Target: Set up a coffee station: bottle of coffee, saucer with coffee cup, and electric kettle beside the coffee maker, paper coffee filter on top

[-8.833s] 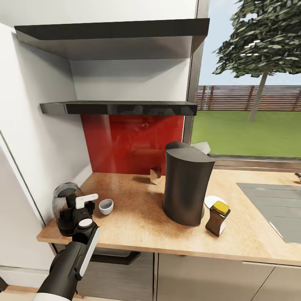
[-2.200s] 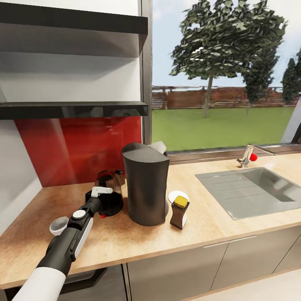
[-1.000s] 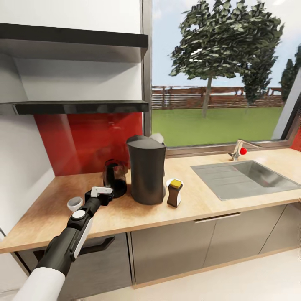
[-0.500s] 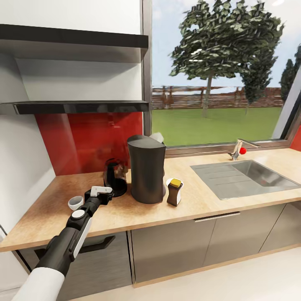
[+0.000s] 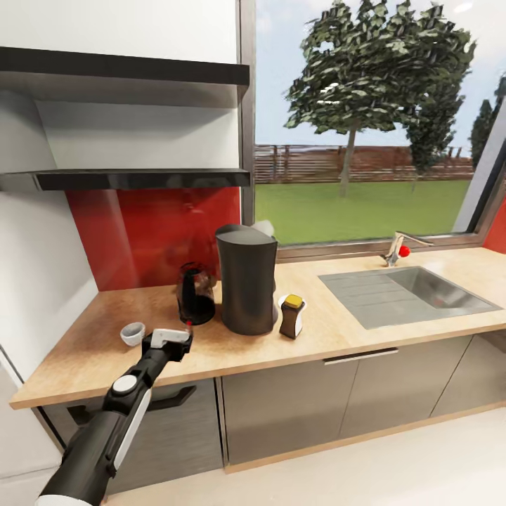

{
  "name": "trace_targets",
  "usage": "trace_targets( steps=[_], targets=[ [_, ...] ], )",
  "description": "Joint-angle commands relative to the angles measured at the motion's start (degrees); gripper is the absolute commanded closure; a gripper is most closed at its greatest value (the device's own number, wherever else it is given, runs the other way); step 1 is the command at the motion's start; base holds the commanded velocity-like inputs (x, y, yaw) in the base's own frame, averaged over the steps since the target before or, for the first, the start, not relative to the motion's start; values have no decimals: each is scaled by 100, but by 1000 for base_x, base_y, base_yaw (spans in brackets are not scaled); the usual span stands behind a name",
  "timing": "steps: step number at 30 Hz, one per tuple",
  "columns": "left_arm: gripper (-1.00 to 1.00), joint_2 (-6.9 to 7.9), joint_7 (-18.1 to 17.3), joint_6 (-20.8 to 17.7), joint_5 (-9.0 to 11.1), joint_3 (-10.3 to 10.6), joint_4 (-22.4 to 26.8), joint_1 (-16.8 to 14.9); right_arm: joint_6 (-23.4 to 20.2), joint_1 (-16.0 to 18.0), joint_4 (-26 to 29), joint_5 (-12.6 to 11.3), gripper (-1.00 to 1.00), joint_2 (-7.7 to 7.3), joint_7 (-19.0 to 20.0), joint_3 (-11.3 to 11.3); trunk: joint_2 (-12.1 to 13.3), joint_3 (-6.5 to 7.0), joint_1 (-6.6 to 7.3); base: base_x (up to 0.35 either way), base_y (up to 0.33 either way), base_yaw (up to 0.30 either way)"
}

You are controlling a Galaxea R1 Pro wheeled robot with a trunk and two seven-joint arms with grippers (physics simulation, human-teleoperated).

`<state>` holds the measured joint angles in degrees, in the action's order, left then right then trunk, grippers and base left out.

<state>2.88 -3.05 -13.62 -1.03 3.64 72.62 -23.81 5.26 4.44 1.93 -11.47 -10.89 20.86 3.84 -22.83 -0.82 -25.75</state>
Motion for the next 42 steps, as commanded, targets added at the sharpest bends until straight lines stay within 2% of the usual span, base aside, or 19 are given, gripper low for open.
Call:
trace_targets(
  steps=[1, 7, 10, 17, 20, 26, 31, 33, 38, 42],
  targets=[
    [-100, 3, -39, -28, -12, 2, 61, 52, 10, 4, -8, -13, -100, -1, 32, 37, -9, -8, -3, -8, 0, 0],
    [-100, 10, -124, 13, -12, -19, 571, 604, 10, 4, -8, -13, -100, 7, 32, 38, -9, -8, -3, -2, 0, 0],
    [-100, 15, -108, 254, -12, -33, 718, 885, 10, 4, -8, -13, -100, 8, 32, 38, -9, -8, -3, 0, 0, 0],
    [-100, 19, -45, 1356, -12, -61, 791, 1636, 10, 4, -8, -13, -100, 8, 32, 38, -9, -8, -3, 0, 0, 0],
    [-100, 19, -30, 1683, -12, -69, 796, 1976, 15, 4, -8, -13, -100, 8, 32, 38, -9, -8, -3, 0, 0, 0],
    [-100, 22, -21, 1851, -12, -73, 788, 2451, 18, 4, -8, -13, -100, 8, 32, 36, -9, -8, -3, 0, 0, 0],
    [-100, 31, -25, 1887, -26, -74, 680, 2968, 23, 4, -3, -16, -100, 8, 32, 38, -9, -8, -3, 0, 0, 0],
    [-100, 38, -26, 1889, -32, -74, 345, 3309, 29, 4, 30, -20, -100, 8, 32, 38, -9, -8, -3, 0, 0, 0],
    [-100, 57, 44, 1879, -47, -74, -507, 3418, 27, 4, 147, -21, -100, 8, 32, 38, -9, -8, -3, 0, 0, 0],
    [-100, 72, 329, 1859, -44, -134, -1632, 3428, 20, 4, 170, -21, -100, 8, 32, 44, -9, -8, -3, 0, 0, 0]
  ],
)
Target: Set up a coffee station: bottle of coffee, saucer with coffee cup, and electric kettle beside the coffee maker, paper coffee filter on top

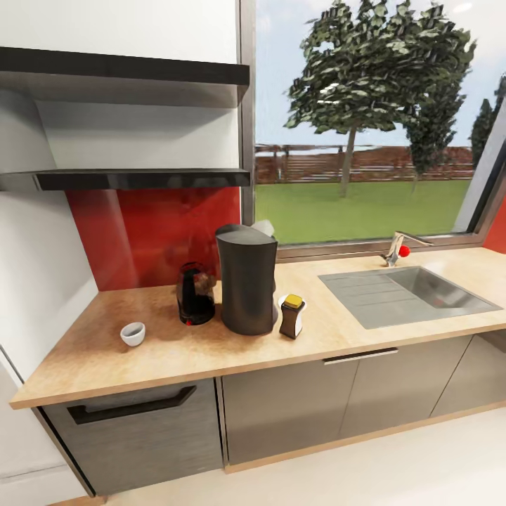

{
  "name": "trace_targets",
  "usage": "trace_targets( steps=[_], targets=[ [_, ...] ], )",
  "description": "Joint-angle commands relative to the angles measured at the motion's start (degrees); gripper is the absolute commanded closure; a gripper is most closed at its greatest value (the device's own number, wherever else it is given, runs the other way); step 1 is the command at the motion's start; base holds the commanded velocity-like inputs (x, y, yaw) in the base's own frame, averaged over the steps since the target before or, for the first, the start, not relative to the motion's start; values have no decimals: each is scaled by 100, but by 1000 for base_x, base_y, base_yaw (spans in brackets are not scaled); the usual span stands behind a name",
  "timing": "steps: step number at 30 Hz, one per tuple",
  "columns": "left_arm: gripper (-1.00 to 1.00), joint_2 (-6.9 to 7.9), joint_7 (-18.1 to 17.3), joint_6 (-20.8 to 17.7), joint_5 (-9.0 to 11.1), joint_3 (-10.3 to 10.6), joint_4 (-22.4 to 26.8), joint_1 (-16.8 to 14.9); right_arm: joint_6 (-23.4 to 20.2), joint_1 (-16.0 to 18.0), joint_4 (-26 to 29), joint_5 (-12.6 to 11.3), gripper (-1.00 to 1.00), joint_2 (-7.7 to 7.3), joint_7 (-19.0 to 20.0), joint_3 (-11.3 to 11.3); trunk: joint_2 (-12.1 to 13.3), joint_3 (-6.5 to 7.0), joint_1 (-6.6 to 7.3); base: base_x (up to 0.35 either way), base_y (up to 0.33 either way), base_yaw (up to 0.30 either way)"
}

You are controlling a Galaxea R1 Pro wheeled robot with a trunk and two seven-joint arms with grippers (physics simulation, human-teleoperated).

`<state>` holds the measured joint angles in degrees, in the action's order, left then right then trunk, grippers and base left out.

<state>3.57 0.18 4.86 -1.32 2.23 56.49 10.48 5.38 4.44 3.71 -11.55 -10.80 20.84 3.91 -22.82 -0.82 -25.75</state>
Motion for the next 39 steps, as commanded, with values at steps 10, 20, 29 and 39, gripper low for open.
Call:
trace_targets(
  steps=[10, 20, 29, 39],
  targets=[
    [-100, 12, 445, -77, -18, -637, -3861, -47, -3, 4, -8, 1, -100, -49, 34, 32, -10, -22, -3, 0, 0, 90],
    [-100, 64, 1120, -609, -17, -656, -4659, -38, -11, 4, 2, 3, -100, -71, 36, 13, -10, -71, -3, 0, 0, 225],
    [-100, 25, 1960, -956, -6, -651, -4688, -36, -10, 4, -10, 12, -100, -71, -40, -23, -10, -123, -3, 0, 0, 223],
    [-100, 41, 1931, -1003, -25, -625, -4679, -43, -11, 4, -11, 7, -100, -29, -733, -190, -10, -182, -3, 0, 3, 223]
  ],
)
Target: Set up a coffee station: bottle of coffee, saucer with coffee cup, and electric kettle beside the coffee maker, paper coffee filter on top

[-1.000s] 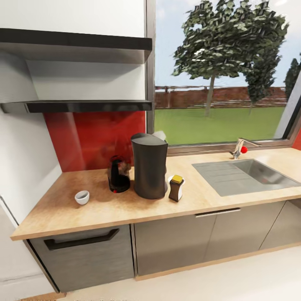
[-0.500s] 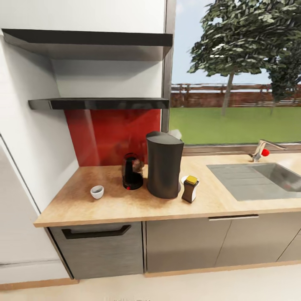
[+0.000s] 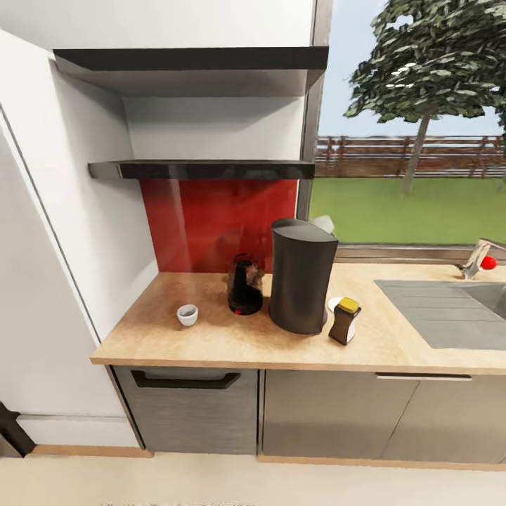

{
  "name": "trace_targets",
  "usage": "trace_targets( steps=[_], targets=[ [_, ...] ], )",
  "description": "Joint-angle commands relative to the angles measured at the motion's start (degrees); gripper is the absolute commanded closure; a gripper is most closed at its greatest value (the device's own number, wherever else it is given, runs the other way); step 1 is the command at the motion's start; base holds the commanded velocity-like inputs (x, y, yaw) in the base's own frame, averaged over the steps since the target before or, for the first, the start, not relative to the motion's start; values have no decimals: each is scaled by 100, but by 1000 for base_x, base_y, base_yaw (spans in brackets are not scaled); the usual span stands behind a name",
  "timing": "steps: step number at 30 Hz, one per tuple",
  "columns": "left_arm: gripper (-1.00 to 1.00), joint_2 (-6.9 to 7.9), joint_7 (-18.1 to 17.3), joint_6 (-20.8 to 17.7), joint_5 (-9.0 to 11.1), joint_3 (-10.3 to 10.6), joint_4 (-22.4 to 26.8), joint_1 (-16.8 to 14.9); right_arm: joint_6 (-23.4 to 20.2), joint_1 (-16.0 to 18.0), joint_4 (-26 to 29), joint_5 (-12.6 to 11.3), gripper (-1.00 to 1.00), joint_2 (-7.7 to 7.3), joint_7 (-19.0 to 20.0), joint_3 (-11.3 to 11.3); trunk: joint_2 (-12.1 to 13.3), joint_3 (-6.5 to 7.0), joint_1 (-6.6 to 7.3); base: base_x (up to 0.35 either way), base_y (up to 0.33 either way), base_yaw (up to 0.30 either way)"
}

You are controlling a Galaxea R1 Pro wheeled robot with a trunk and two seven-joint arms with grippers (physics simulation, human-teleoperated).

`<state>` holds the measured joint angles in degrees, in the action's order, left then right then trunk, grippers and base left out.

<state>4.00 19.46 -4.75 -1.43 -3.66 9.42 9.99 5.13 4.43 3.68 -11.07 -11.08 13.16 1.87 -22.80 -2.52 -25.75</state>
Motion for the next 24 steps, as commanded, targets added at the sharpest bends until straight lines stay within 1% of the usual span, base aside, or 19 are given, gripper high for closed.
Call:
trace_targets(
  steps=[1, 4, 7, 16, 20, 24],
  targets=[
    [-100, -4, 1, -43, -9, -39, 30, 5, 14, 6, -8, -42, -100, 6, 26, -68, -12, -18, -3, 0, 83, 223],
    [-100, -5, -2, -45, 11, -45, 33, 3, 17, 6, -4, -50, -100, 15, 15, -243, -12, -35, -3, 0, 196, 223],
    [-100, 2, -3, -43, 18, -47, 33, 3, 19, 6, 0, -57, -100, 24, 12, -302, -12, -53, -3, 0, 277, 223],
    [-100, -8, 20, -10, 28, -65, 91, -5, 23, 6, 1, -53, -100, 27, 3, -318, -12, -105, -3, 0, 292, 222],
    [-100, -10, 42, -9, 28, -65, 91, -6, 23, 6, 1, -53, -100, 27, 2, -318, -12, -127, -3, 0, 170, 188],
    [-100, -6, 48, -9, 26, -65, 91, -6, 19, 6, 7, -53, -100, 22, 3, -318, -12, -134, -3, 0, 85, 61]
  ],
)
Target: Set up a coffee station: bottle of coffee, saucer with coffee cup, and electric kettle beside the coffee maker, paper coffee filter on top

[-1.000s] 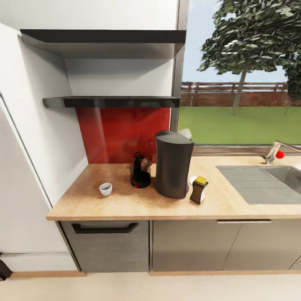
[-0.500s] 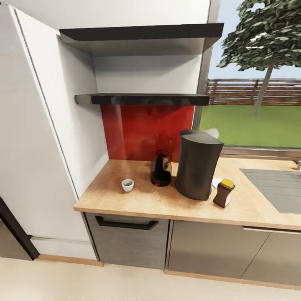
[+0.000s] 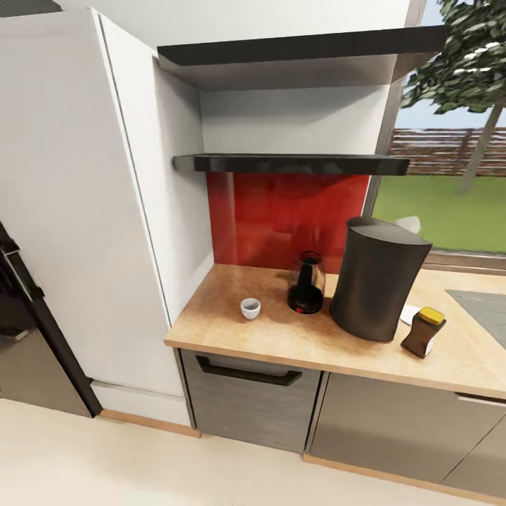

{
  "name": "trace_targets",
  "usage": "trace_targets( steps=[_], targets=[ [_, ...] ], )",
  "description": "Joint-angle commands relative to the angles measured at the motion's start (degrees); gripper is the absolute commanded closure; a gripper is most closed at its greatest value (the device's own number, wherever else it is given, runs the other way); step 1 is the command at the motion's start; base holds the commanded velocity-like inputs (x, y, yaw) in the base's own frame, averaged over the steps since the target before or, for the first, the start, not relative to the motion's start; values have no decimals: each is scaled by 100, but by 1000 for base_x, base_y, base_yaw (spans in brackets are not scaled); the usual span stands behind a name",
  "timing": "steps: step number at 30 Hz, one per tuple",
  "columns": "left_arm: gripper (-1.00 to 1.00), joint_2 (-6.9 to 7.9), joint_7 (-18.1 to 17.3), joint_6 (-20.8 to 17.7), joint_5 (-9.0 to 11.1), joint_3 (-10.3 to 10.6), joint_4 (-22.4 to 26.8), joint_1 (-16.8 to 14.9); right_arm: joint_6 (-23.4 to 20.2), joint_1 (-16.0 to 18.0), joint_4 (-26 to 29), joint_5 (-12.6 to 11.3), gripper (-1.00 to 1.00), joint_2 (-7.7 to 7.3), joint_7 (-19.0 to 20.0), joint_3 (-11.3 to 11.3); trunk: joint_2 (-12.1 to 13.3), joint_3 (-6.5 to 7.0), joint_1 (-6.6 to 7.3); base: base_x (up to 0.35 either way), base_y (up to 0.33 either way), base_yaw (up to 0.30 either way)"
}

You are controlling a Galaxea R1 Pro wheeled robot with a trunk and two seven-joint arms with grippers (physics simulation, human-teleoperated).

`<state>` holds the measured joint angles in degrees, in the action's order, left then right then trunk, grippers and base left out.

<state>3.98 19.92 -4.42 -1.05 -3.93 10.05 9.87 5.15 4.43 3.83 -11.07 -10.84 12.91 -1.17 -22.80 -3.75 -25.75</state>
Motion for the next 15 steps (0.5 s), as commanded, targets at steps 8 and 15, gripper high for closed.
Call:
trace_targets(
  steps=[8, 15],
  targets=[
    [-100, 6, 3, -19, -45, -31, 18, 6, 12, 6, 177, -53, -100, -6, 28, -14, -12, -13, -4, 0, 7, 5],
    [-100, 66, -25, -15, -94, 14, 32, 6, 7, 6, 837, -66, -100, 37, 24, -14, -12, -13, -4, 0, 0, 0]
  ],
)
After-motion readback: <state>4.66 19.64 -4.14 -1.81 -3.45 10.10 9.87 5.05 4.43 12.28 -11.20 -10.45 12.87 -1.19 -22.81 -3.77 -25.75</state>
